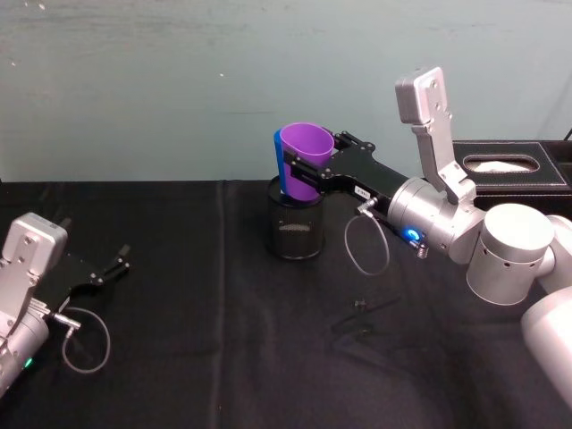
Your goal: Pick up one cup with a gripper and tap it against the other cup.
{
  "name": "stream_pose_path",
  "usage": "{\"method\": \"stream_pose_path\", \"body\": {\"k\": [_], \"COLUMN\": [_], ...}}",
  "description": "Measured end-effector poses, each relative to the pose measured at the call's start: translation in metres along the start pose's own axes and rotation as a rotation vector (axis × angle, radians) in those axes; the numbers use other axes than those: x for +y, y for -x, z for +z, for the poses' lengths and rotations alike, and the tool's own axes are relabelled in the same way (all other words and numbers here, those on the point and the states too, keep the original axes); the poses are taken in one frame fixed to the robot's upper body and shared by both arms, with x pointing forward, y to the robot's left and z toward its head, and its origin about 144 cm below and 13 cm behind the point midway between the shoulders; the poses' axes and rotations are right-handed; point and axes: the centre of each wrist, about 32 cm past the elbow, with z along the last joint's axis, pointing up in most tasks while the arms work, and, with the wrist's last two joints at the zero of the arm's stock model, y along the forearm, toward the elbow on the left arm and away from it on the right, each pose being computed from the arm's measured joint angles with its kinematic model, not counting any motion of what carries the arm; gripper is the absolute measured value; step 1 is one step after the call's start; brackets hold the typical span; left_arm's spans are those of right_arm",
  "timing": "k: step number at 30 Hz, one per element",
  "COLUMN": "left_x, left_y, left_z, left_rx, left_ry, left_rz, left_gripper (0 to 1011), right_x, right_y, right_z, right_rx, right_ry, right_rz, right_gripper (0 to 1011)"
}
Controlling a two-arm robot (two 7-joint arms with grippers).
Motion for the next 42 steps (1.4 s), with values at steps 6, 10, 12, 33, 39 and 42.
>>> {"method": "stream_pose_path", "body": {"k": [6,10,12,33,39,42], "left_x": [0.0000,0.0000,0.0000,0.0000,0.0000,0.0000], "left_y": [0.0000,0.0000,0.0000,0.0000,0.0000,0.0000], "left_z": [0.0000,0.0000,0.0000,0.0000,0.0000,0.0000], "left_rx": [0.000,0.000,0.000,0.000,0.000,0.000], "left_ry": [0.000,0.000,0.000,0.000,0.000,0.000], "left_rz": [0.000,0.000,0.000,0.000,0.000,0.000], "left_gripper": [1000,1000,1000,1000,1000,1000], "right_x": [0.0000,0.0000,0.0000,0.0000,0.0000,0.0000], "right_y": [0.0000,0.0000,0.0000,0.0000,0.0000,0.0000], "right_z": [0.0000,0.0000,0.0000,0.0000,0.0000,0.0000], "right_rx": [0.000,0.000,0.000,0.000,0.000,0.000], "right_ry": [0.000,0.000,0.000,0.000,0.000,0.000], "right_rz": [0.000,0.000,0.000,0.000,0.000,0.000], "right_gripper": [718,718,718,718,718,718]}}
